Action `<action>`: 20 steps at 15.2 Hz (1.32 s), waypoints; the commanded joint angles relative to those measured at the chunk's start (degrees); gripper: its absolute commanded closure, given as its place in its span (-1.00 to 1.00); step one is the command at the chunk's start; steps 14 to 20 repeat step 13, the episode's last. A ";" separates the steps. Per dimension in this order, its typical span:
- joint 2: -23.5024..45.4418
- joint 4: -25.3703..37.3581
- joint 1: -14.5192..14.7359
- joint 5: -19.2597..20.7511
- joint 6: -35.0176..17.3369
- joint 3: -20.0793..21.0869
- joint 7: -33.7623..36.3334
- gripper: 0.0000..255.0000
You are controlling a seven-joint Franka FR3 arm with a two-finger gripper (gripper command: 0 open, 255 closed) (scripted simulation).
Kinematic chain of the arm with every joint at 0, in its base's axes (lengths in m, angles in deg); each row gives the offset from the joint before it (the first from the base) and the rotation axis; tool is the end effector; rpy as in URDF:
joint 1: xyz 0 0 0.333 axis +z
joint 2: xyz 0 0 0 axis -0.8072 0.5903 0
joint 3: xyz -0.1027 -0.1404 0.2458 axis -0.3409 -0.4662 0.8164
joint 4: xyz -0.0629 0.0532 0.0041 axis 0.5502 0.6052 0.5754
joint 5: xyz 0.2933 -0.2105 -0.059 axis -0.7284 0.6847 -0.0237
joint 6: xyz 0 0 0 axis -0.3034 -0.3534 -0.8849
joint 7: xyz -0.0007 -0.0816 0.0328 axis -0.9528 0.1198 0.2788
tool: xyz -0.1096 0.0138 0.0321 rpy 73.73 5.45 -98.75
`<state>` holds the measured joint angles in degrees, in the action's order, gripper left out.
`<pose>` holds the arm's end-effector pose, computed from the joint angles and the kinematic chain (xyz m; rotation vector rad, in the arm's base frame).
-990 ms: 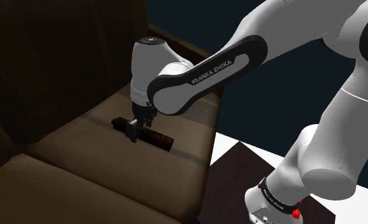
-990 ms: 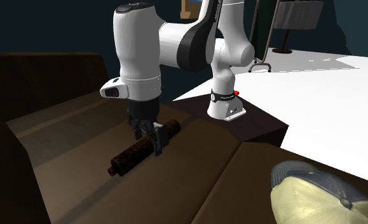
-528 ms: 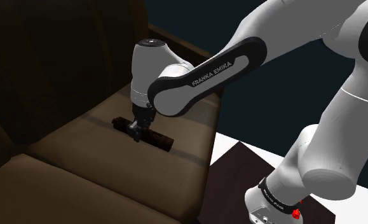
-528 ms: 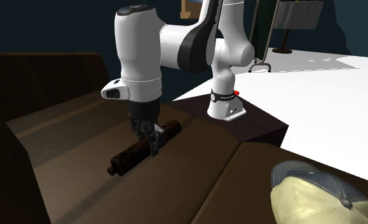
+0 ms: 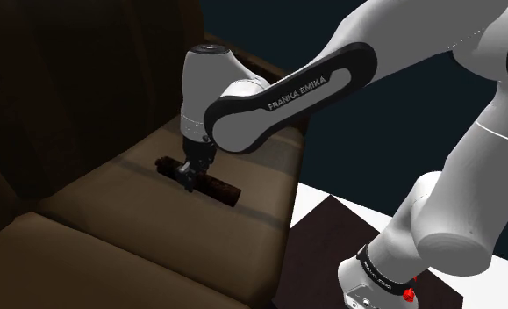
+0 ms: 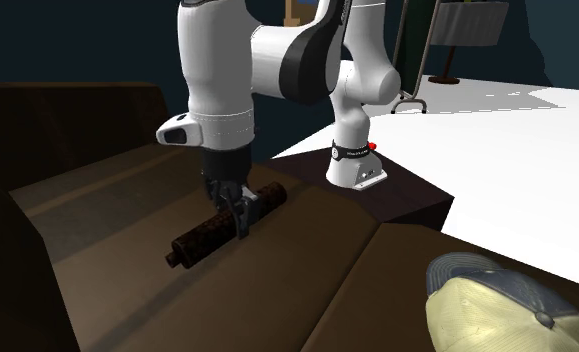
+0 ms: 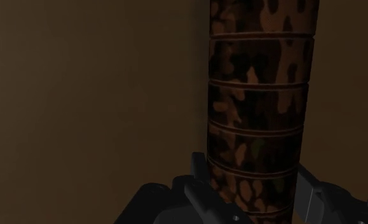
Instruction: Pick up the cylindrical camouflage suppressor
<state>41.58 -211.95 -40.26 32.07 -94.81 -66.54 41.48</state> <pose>0.4427 0.2741 0.3277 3.0660 0.6066 0.0531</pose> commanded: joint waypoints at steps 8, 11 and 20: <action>-3.94 2.76 -0.26 -2.04 6.42 0.19 -1.63 1.00; -5.11 3.87 -0.30 -2.58 8.63 0.19 -2.05 1.00; -5.17 3.93 -0.30 -2.61 8.75 0.19 -2.08 1.00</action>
